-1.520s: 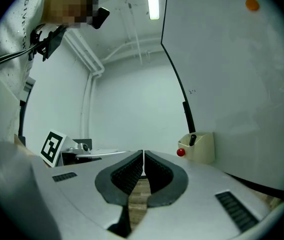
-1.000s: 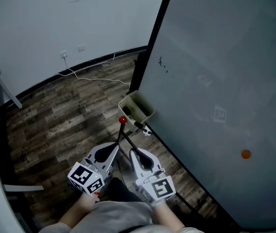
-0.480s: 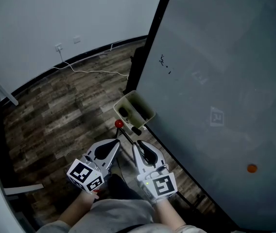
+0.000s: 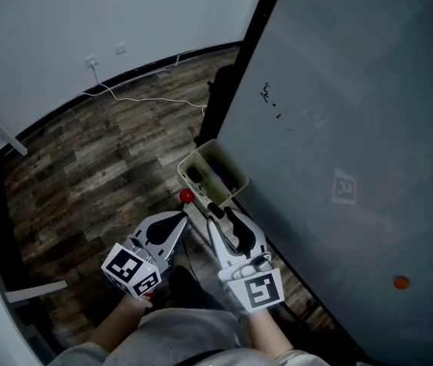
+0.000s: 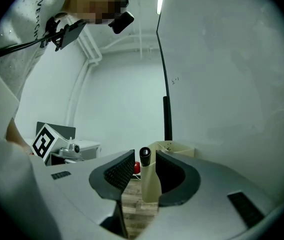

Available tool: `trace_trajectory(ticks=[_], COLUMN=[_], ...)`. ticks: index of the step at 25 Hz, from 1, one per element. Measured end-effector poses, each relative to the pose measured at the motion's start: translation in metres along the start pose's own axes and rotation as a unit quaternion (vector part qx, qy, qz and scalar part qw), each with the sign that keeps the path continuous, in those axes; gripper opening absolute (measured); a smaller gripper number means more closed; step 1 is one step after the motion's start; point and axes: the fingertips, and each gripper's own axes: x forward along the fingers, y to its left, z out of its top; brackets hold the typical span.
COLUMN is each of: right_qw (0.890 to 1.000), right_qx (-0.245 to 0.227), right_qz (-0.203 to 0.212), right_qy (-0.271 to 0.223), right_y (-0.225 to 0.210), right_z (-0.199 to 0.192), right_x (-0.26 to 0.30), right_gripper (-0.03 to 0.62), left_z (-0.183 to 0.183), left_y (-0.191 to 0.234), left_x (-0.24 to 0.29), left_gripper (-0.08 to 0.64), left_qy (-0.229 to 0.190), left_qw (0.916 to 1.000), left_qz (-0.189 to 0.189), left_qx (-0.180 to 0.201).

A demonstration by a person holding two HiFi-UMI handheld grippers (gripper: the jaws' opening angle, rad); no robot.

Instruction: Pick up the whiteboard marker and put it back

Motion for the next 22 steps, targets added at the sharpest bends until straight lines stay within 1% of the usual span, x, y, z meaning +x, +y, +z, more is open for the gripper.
trace_trajectory(ticks=[4, 11, 15, 22], right_qw=[1.000, 1.000, 1.000, 1.000], right_qx=[-0.023, -0.019, -0.017, -0.015], right_qz=[0.005, -0.011, -0.012, -0.008], right_qy=[0.009, 0.008, 0.008, 0.008], right_y=[0.003, -0.001, -0.002, -0.001], right_z=[-0.005, -0.007, -0.007, -0.007], right_x=[0.005, 0.010, 0.010, 0.010], right_gripper=[0.123, 0.121, 0.116, 0.091], left_z=[0.001, -0.001, -0.004, -0.010], left_y=[0.002, 0.009, 0.011, 0.010], left_x=[0.006, 0.007, 0.007, 0.010], left_gripper=[0.015, 0.015, 0.015, 0.015], left_qy=[-0.001, 0.001, 0.005, 0.009], left_qw=[1.0000, 1.0000, 0.9999, 0.9998], left_qz=[-0.007, -0.007, -0.005, -0.007], left_qx=[-0.001, -0.006, -0.011, -0.018])
